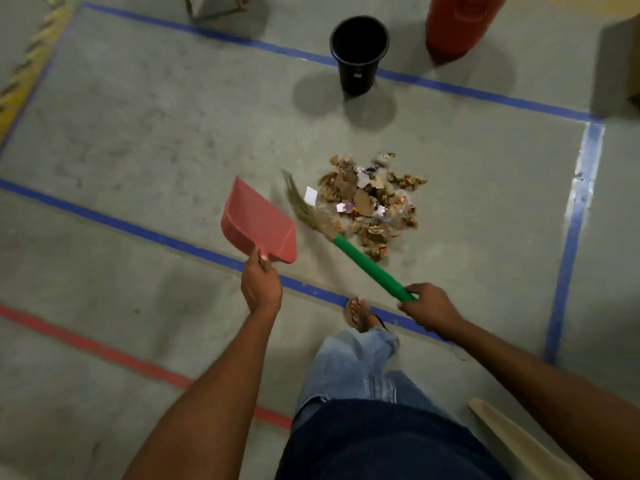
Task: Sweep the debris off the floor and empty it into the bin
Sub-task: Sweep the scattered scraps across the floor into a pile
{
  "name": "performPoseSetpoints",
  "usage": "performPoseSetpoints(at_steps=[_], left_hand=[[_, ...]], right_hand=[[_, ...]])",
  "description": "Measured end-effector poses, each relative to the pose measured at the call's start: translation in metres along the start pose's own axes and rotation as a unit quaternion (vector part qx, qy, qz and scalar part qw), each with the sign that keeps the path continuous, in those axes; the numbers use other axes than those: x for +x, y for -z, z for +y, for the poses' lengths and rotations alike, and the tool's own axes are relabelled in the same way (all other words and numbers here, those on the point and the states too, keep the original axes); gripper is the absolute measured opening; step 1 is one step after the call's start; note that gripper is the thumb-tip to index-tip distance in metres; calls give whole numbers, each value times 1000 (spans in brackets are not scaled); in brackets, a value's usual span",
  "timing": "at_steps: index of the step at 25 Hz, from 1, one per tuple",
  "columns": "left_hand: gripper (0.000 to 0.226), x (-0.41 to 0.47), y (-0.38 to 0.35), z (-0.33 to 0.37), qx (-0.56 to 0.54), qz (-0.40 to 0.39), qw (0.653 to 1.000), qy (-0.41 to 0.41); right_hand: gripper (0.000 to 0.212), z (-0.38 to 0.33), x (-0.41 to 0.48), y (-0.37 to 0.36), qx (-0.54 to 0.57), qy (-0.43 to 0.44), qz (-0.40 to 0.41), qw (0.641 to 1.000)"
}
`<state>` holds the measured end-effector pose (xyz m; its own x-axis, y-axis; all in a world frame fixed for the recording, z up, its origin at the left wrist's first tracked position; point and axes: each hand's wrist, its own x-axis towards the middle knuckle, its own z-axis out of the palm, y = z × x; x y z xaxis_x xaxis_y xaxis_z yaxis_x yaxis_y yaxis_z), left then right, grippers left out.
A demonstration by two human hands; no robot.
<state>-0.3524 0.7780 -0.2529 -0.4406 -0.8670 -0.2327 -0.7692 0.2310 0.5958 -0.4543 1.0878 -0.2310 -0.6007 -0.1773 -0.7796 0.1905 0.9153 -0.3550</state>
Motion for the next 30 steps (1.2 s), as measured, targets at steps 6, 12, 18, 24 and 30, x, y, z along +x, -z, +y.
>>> performPoseSetpoints(at_steps=[6, 12, 18, 24, 30], left_hand=[[37, 34, 39, -92, -9, -39, 998, -55], [36, 107, 82, -152, 0, -153, 986, -65], [36, 209, 73, -163, 26, -242, 961, -132], [45, 279, 15, -126, 41, -280, 944, -171], [43, 328, -4, -84, 34, -295, 937, -186]], right_hand=[[27, -66, 28, -137, 31, -102, 22, 994], [14, -53, -58, -229, 41, -126, 87, 987], [29, -111, 7, -290, 46, -224, 119, 966], [37, -157, 112, -246, 94, -303, 181, 931], [35, -170, 103, -226, 86, -331, 205, 917]])
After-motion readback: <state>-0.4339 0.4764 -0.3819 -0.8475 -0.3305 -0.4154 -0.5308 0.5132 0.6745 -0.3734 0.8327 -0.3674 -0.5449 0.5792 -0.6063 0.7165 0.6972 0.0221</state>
